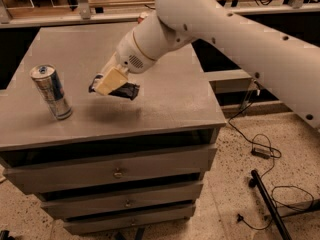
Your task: Move rxbar blueberry near redbull can
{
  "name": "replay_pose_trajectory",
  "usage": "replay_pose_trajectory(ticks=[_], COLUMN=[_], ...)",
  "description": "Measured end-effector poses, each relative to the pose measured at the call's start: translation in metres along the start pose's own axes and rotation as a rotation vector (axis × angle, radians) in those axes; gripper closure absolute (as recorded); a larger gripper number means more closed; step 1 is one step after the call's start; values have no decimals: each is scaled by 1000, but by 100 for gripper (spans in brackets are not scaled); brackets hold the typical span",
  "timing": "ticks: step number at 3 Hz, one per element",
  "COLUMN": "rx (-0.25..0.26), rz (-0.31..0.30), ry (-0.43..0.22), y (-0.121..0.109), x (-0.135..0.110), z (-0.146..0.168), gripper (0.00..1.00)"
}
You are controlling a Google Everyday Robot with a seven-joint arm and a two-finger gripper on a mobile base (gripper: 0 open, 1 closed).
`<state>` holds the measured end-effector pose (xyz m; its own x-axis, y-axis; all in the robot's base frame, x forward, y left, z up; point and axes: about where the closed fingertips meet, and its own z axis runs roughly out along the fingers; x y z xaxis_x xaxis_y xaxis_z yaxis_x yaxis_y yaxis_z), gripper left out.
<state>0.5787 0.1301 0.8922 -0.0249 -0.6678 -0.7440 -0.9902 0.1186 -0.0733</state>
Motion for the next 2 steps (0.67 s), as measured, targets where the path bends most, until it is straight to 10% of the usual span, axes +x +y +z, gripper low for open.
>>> replay_pose_trajectory(ticks=[2], rx=[-63], rz=[-7], ry=[25], y=[10], x=[0], z=[22], gripper=[100])
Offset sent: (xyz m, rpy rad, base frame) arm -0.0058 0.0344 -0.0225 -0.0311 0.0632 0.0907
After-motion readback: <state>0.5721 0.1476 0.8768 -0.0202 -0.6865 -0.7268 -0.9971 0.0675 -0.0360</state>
